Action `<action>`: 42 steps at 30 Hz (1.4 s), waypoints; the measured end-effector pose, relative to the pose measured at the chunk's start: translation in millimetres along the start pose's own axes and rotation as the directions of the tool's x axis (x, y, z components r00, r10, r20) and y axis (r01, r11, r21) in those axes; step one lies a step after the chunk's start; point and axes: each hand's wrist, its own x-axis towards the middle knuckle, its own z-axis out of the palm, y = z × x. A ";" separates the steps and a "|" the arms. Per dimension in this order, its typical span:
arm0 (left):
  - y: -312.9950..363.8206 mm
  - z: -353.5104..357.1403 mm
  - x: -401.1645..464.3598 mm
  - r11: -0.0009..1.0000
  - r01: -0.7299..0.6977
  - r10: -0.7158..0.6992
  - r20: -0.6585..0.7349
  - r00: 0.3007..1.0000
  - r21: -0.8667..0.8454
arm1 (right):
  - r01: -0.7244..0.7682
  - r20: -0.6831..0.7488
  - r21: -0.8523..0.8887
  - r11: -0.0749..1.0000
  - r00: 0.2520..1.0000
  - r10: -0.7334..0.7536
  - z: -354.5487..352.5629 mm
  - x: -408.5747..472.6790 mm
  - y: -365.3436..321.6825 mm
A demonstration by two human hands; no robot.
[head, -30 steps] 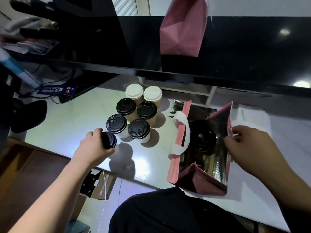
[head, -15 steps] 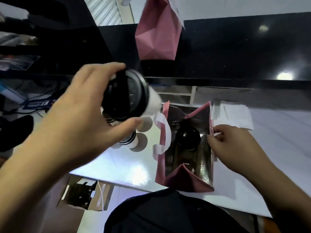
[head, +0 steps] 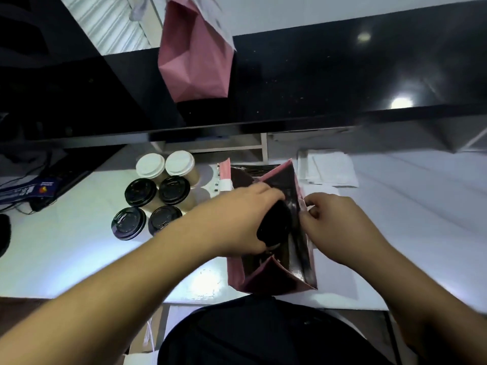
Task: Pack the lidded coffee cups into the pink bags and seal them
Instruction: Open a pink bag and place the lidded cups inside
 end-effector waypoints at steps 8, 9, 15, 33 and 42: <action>-9.9 61.5 21.7 0.992 -0.094 0.084 0.120 0.989 0.084 | 0.002 0.005 0.003 1.000 1.000 -0.002 0.0 -0.6 3.3; -10.3 67.0 21.8 0.991 -0.096 0.083 0.130 0.988 0.094 | 0.004 0.004 0.001 1.000 1.000 -0.004 0.5 -1.1 3.7; -13.5 91.2 17.3 0.983 -0.117 0.097 0.145 0.985 0.140 | 0.015 -0.004 -0.001 1.000 1.000 -0.015 3.5 -2.1 3.4; -21.6 57.4 15.9 0.959 -0.282 0.276 -0.127 0.953 -0.035 | -0.014 -0.073 -0.060 0.998 0.997 0.010 11.0 5.0 -5.7; -157.0 24.7 34.8 0.860 0.272 -0.454 -0.404 0.794 -0.432 | -0.086 -0.067 0.004 0.996 0.994 0.086 9.4 2.9 -6.2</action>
